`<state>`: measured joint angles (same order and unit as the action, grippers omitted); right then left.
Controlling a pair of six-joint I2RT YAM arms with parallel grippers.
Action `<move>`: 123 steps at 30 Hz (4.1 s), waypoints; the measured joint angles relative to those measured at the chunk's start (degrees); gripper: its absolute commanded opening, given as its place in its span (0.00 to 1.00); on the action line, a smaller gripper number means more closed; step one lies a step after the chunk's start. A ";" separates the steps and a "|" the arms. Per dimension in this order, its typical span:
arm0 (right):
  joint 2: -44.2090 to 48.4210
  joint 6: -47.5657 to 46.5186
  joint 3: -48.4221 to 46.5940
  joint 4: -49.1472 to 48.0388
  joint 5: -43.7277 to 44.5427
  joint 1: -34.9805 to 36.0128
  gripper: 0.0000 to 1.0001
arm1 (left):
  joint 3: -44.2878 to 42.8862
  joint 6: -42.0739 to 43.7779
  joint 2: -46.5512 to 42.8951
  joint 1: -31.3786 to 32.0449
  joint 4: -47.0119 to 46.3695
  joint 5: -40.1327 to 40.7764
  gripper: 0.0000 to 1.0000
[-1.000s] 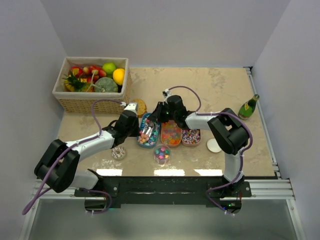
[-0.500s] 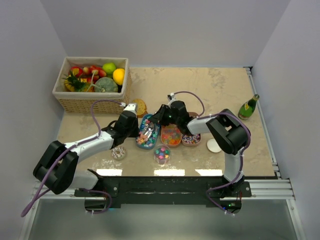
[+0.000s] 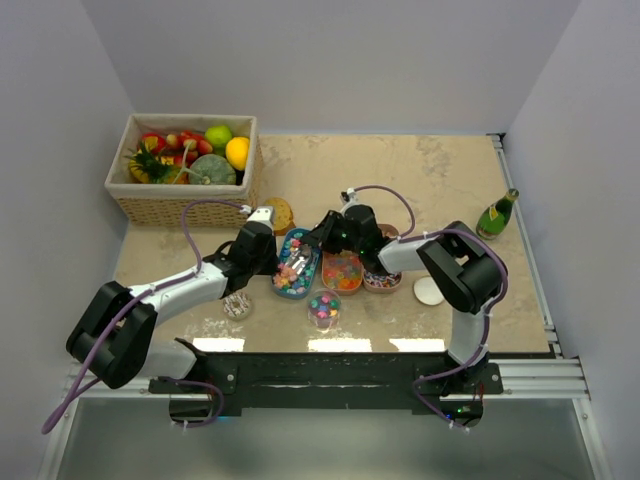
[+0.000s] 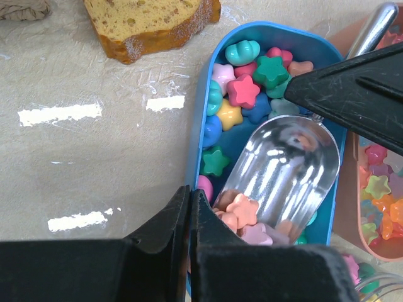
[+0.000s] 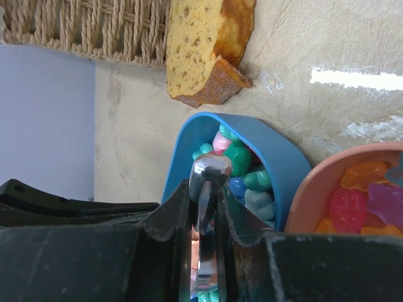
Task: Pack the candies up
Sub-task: Scoop the fake candies from the storage box, then place the fake candies in the packing bottle.
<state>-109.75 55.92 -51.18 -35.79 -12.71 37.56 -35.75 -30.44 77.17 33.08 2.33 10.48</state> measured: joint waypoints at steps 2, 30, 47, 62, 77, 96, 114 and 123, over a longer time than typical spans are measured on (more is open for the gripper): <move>0.26 0.28 0.42 -0.20 0.04 -0.11 0.00 | 0.00 -0.02 0.00 0.00 0.00 0.02 0.00; 0.33 8.74 6.21 -11.85 -2.03 -2.29 0.00 | 0.00 -0.04 -0.48 0.04 1.14 0.63 0.00; 3.48 11.47 10.29 -16.96 -4.79 -4.37 0.00 | 0.00 -0.07 -1.33 0.04 2.47 1.81 0.00; 16.79 10.73 20.11 -15.82 -6.34 -6.88 0.00 | 0.00 -0.52 -1.79 -0.02 2.67 2.23 0.30; 33.22 1.14 23.54 1.60 -3.04 -7.26 0.00 | 0.00 -0.61 -4.24 -0.02 2.45 2.14 0.50; 37.18 -17.77 15.43 20.74 0.48 -3.93 0.00 | -0.02 -0.59 -4.61 -0.02 2.03 1.64 0.52; 41.94 -24.28 13.86 26.23 4.79 -3.06 0.00 | -0.02 -0.61 -5.49 -0.02 2.10 1.38 0.52; 46.62 -24.02 11.85 31.52 19.67 -3.89 0.00 | -1.20 -0.44 -6.73 1.27 2.12 0.17 0.52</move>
<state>-63.13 31.90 -39.33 -4.27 6.96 33.67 -36.95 -30.87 70.43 34.35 4.45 10.66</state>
